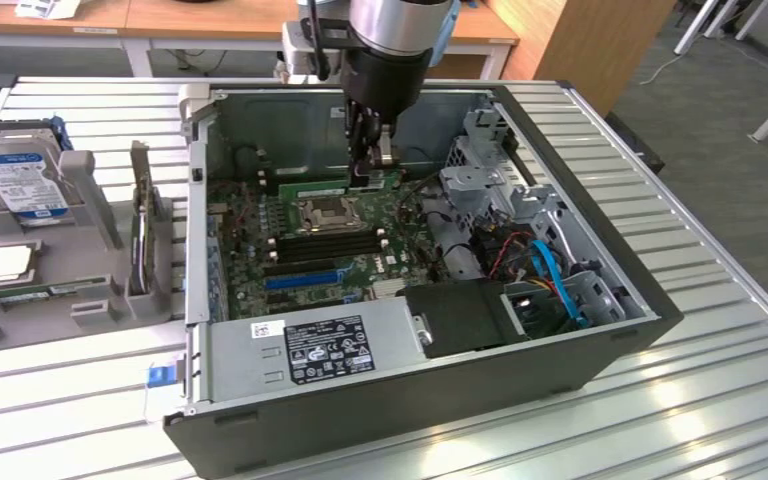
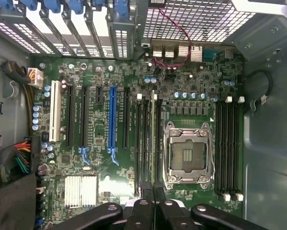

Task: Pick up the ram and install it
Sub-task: 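Insert the ram into the slot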

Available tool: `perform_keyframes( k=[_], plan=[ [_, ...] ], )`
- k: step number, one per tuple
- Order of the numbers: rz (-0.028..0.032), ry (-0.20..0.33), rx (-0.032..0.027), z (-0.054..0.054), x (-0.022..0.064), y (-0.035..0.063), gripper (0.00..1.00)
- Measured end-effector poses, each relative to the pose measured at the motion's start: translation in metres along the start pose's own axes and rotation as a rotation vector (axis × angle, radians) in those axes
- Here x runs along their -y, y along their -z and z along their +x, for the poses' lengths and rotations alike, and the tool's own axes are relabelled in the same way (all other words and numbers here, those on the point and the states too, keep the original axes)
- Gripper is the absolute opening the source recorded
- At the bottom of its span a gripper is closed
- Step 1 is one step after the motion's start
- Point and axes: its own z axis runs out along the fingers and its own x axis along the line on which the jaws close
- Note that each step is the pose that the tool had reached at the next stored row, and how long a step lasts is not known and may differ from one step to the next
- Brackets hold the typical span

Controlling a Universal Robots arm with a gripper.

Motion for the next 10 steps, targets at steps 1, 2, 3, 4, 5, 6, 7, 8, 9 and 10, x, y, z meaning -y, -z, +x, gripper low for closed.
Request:
perform_keyframes(
  k=[1, 2, 3, 4, 5, 6, 7, 8, 9, 10],
  plan=[
    [0.0, 0.0, 0.0, 0.0001, 0.0, -0.0007, 0.11],
    [0.0, 0.0, -0.0001, 0.0001, 0.0001, -0.0013, 0.11],
    [0.0, 0.0, 0.0, 0.0002, 0.0001, -0.002, 0.11],
    [0.0, 0.0, 0.0, 0.0002, 0.0001, -0.0027, 0.11],
    [0.0, 0.0, 0.0, 0.0003, 0.0002, -0.0034, 0.11],
    [0.0, 0.0, 0.0, 0.0003, 0.0002, -0.0042, 0.11],
    [0.0001, 0.0, 0.0, 0.0004, 0.0002, -0.0048, 0.11],
    [0.0001, 0.0, 0.0, 0.0004, 0.0002, -0.0053, 0.11],
    [0.0002, 0.0, 0.0, 0.0004, 0.0003, -0.0058, 0.11],
    [0.0003, 0.0, 0.0, 0.0005, 0.0003, -0.0063, 0.11]
  ],
)
